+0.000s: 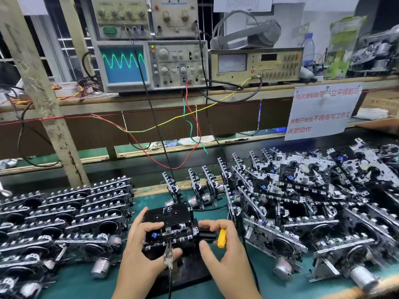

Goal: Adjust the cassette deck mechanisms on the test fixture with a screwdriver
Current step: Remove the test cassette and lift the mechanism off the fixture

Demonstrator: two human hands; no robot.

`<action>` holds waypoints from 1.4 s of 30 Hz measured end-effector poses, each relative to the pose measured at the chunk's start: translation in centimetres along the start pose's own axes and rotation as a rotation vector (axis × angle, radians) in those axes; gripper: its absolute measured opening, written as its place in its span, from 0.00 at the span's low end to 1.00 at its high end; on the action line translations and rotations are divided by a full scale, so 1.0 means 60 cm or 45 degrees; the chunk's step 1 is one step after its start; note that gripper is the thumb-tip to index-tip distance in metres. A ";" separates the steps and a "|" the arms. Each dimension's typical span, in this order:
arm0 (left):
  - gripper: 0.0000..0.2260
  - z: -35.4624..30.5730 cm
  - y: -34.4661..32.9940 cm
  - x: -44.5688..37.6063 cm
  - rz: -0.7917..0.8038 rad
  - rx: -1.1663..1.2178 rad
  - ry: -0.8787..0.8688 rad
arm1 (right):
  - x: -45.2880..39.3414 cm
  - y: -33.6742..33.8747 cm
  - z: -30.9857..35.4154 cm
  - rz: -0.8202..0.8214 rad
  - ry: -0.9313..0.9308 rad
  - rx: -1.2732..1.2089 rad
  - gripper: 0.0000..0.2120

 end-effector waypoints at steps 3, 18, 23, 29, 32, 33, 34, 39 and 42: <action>0.31 -0.003 0.000 0.000 0.000 0.002 -0.001 | 0.001 -0.001 0.006 0.007 0.019 0.022 0.18; 0.30 -0.006 0.000 -0.001 0.013 -0.008 -0.011 | -0.001 -0.023 0.039 0.109 0.177 0.174 0.21; 0.29 0.005 0.002 -0.003 0.002 0.001 0.008 | -0.022 -0.034 0.044 0.231 0.123 0.191 0.25; 0.28 0.001 0.000 -0.006 0.106 -0.002 0.074 | -0.038 -0.041 0.053 0.366 0.096 0.289 0.24; 0.27 0.007 0.006 -0.005 0.274 -0.041 0.057 | -0.042 -0.038 0.056 0.333 0.106 0.298 0.25; 0.25 0.007 0.007 -0.006 0.338 -0.062 0.051 | -0.043 -0.037 0.058 0.311 0.112 0.308 0.25; 0.24 0.008 0.010 -0.006 0.391 -0.075 0.061 | -0.045 -0.037 0.059 0.281 0.116 0.316 0.25; 0.14 -0.001 0.016 -0.020 0.356 -0.022 0.137 | -0.050 -0.034 0.059 0.105 0.115 0.304 0.26; 0.06 -0.025 0.017 -0.042 0.255 -0.182 0.048 | -0.048 -0.031 0.059 0.078 0.118 0.303 0.25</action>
Point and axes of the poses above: each hand's wrist, its own x-axis away from the middle knuckle, its own y-axis out of the back of the hand, z = x × y, the point moved 9 cm from there along -x, towards the middle knuckle, and after that the axes turned 3 degrees about -y, right-handed, at the moved point
